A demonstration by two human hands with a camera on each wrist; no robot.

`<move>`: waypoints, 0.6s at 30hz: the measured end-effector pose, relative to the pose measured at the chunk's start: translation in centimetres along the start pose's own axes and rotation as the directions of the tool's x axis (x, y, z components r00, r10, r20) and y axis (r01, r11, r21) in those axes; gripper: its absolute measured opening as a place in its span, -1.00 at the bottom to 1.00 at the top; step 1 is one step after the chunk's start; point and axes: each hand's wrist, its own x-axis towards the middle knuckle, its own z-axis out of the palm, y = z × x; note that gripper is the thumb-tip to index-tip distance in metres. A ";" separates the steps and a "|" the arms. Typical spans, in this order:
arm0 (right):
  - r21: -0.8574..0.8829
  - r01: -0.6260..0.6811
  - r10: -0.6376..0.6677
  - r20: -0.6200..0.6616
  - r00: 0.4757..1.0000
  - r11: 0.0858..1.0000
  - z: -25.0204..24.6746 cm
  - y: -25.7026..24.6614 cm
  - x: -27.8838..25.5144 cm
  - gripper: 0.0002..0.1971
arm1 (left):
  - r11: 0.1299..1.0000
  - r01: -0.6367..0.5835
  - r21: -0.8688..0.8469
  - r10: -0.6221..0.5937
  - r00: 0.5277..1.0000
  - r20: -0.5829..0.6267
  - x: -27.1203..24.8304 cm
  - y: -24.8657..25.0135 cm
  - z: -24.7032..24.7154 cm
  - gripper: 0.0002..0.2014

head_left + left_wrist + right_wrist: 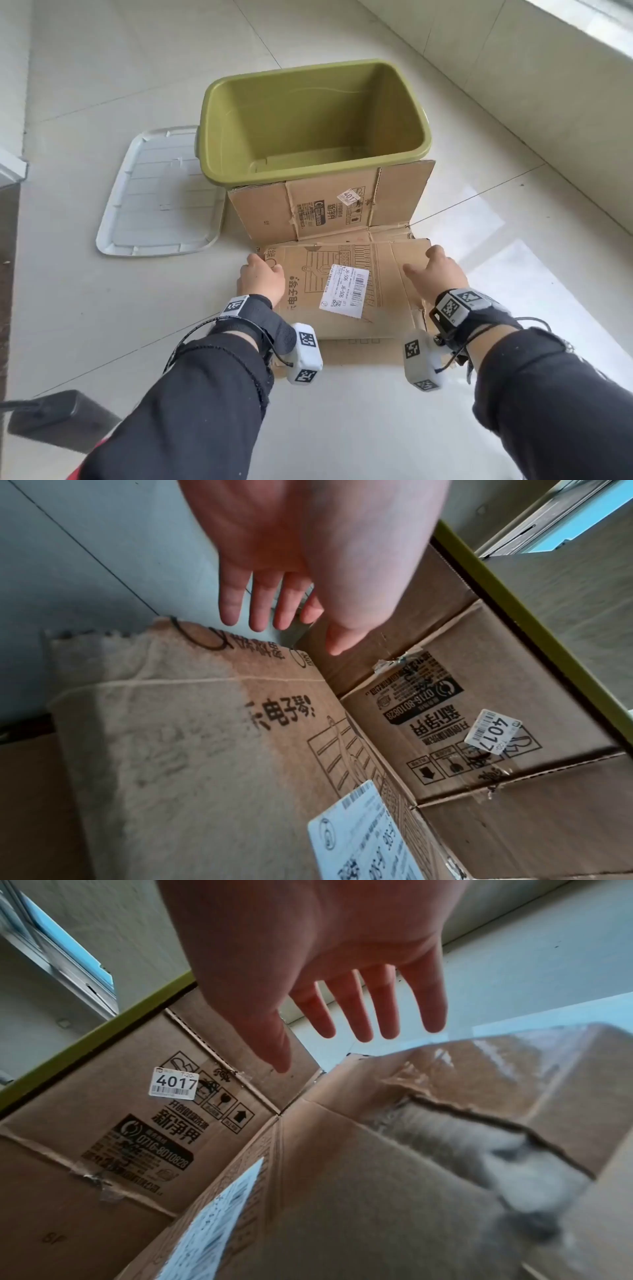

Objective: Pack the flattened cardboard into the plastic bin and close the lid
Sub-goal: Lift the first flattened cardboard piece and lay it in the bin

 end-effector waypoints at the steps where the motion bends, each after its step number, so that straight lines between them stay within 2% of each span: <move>1: 0.001 -0.023 0.023 0.014 1.000 1.000 -0.1 0.0 -0.1 -0.45 | 1.000 0.018 0.009 -0.018 1.000 0.025 -0.1 -0.1 0.0 -0.54; 4: 0.016 -0.088 0.087 0.060 0.994 0.996 0.2 0.4 0.1 -0.46 | 0.996 0.083 0.012 -0.084 0.992 0.090 -0.1 -0.4 0.5 -0.52; 9: 0.030 -0.177 0.169 0.167 0.971 0.984 1.0 0.9 0.1 -0.51 | 0.996 0.066 0.057 -0.077 0.972 0.221 -0.9 -0.7 0.7 -0.56; 11: 0.034 -0.181 0.171 0.191 0.966 0.983 1.1 1.3 0.0 -0.60 | 0.996 0.090 -0.004 -0.086 0.967 0.239 -0.8 -0.9 0.7 -0.55; 13: 0.050 -0.193 0.181 0.183 0.966 0.980 0.9 1.6 0.1 -0.66 | 0.992 0.098 -0.083 -0.075 0.968 0.239 -0.4 -1.1 0.4 -0.45; 16: 0.139 -0.260 0.238 0.157 0.959 0.956 0.6 2.2 0.5 -0.54 | 0.971 0.141 -0.191 -0.078 0.950 0.303 -0.3 -1.2 -0.2 -0.51; 18: 0.236 -0.292 0.259 0.164 0.952 0.927 0.3 2.6 0.8 -0.44 | 0.943 0.164 -0.291 -0.055 0.936 0.347 0.1 -1.6 -0.3 -0.26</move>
